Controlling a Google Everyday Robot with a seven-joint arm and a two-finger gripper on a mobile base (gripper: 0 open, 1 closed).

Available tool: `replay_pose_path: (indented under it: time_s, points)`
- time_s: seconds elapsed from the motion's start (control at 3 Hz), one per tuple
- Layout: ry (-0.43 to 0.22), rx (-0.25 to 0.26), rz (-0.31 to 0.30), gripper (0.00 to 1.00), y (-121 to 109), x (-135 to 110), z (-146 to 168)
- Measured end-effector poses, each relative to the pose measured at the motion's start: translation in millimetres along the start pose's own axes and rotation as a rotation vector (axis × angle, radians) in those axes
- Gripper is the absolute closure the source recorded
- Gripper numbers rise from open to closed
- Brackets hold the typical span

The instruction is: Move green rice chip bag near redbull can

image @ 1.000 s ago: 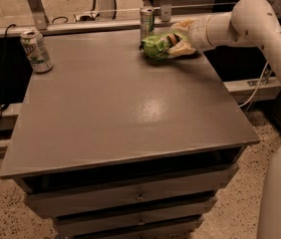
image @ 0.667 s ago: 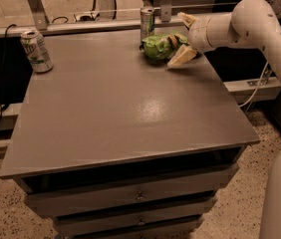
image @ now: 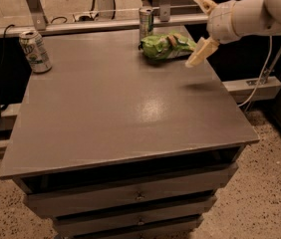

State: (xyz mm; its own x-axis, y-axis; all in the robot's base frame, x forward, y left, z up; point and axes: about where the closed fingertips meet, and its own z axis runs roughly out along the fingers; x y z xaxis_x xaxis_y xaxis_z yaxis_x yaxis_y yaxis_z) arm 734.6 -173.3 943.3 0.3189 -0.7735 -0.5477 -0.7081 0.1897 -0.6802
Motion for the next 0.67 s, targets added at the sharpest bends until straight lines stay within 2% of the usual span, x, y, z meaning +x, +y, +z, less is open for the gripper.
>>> replay_pose_path:
  time_s: [0.33, 0.67]
  points:
    - [-0.018, 0.006, 0.004, 0.00, -4.7, -23.9, -64.9]
    - [-0.021, -0.003, 0.004, 0.00, -2.3, -25.7, -65.0]
